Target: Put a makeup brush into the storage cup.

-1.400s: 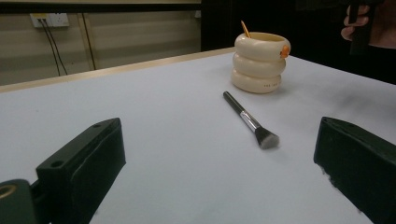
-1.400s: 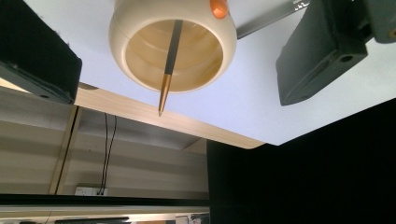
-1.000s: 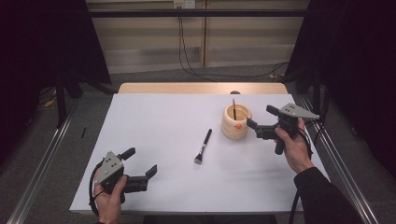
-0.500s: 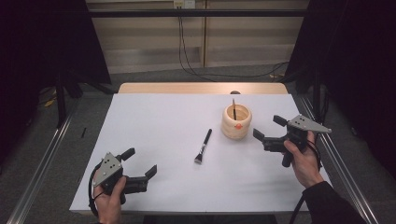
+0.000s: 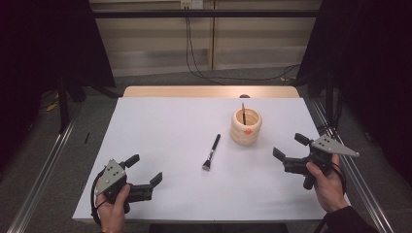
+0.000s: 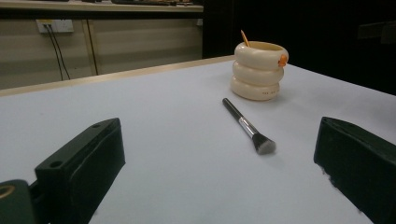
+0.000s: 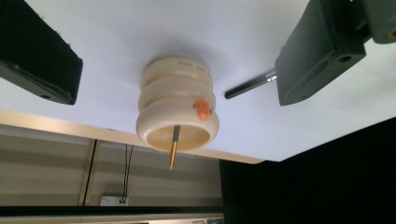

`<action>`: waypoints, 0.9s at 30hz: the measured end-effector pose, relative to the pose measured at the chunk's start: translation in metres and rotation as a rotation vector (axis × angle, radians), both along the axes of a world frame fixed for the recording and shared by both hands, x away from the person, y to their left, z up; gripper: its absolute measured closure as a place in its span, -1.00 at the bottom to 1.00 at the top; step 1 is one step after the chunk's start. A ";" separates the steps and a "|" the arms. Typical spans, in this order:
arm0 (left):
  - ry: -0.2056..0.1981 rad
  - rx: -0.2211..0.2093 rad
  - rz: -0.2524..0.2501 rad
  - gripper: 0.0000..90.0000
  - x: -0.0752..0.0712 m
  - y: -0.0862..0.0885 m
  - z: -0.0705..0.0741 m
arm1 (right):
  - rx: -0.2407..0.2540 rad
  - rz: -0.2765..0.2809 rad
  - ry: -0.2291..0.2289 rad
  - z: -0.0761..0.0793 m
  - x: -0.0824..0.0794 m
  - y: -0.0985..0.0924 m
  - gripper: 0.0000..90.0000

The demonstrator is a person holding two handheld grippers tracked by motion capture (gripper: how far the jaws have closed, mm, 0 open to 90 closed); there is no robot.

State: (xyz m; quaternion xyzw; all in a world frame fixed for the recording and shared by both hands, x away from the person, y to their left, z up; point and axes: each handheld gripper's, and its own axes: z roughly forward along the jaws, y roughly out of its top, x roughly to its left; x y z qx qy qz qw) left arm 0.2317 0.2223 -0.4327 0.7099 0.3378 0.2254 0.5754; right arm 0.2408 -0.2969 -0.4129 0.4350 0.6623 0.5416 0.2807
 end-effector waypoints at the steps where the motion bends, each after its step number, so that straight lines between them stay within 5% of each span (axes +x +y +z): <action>1: 0.002 0.000 0.001 -0.96 0.000 0.000 0.000 | 0.008 -0.005 0.010 -0.001 -0.004 0.000 -0.99; 14: -0.006 -0.013 0.009 -0.96 -0.003 0.000 0.002 | 0.056 -0.023 0.026 -0.020 -0.039 -0.009 -0.99; 27: -0.012 -0.002 0.017 -0.96 -0.005 0.002 0.002 | 0.048 -0.017 0.013 -0.021 -0.040 -0.009 -1.00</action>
